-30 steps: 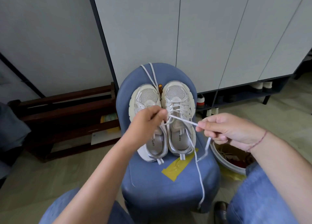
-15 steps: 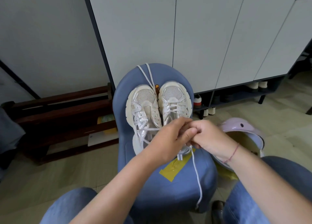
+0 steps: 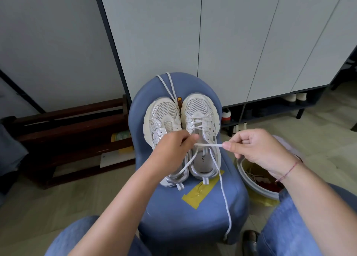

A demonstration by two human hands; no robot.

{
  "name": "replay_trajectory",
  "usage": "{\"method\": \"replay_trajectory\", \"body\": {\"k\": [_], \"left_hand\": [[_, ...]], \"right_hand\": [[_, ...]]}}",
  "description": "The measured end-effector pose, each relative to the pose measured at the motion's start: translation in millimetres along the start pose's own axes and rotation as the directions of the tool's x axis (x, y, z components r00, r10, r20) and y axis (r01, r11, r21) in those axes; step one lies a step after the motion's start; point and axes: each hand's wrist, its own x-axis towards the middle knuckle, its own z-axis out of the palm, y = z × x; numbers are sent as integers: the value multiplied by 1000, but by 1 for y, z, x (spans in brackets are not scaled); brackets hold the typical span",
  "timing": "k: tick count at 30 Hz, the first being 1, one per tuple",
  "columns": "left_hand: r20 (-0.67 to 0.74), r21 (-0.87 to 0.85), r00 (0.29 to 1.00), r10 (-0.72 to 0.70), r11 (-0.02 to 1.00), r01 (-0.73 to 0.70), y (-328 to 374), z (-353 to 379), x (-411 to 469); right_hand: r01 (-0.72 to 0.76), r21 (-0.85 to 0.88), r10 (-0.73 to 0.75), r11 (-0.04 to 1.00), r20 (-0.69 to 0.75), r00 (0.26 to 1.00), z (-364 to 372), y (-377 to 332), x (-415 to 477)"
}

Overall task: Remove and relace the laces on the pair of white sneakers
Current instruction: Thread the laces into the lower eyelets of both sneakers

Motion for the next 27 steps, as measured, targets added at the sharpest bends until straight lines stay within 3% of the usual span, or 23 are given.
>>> {"method": "replay_trajectory", "body": {"k": [3,7,9,12,14,15,17,18,20,24,27], "left_hand": [[19,5,1000,-20,1000,19,1,4,0],[99,-309,993,70,950,-36,10,13,-4],[162,-368,980,119,928,-52,13,20,-6],[74,-283,989,132,953,-106,10,22,-3],[-23,-308,997,77,948,-80,6,18,0],[-68,-343,997,32,938,-53,4,14,3],[-147,-369,988,-43,929,-15,-3,7,9],[-172,-358,983,-59,934,-7,-8,5,12],[-193,-304,979,-69,953,7,-17,5,18],[-119,-252,992,-39,968,7,-25,11,29],[-85,-182,996,25,983,-40,-30,15,35]], "right_hand": [[31,33,-31,999,2,1000,-2,-2,-2],[76,63,-73,995,-48,996,9,-11,-4],[59,71,-55,996,-60,997,20,-16,-3],[34,146,-17,989,-114,993,30,-18,-3],[2,300,51,954,-171,984,37,-11,-2],[-42,435,130,899,-174,976,42,-5,-1],[-165,737,316,655,-68,946,59,9,3],[-224,827,385,516,10,923,69,17,5],[-301,891,481,341,110,870,89,28,13],[-190,966,580,174,56,813,113,25,33],[-45,999,573,-1,38,819,120,18,40]]}}
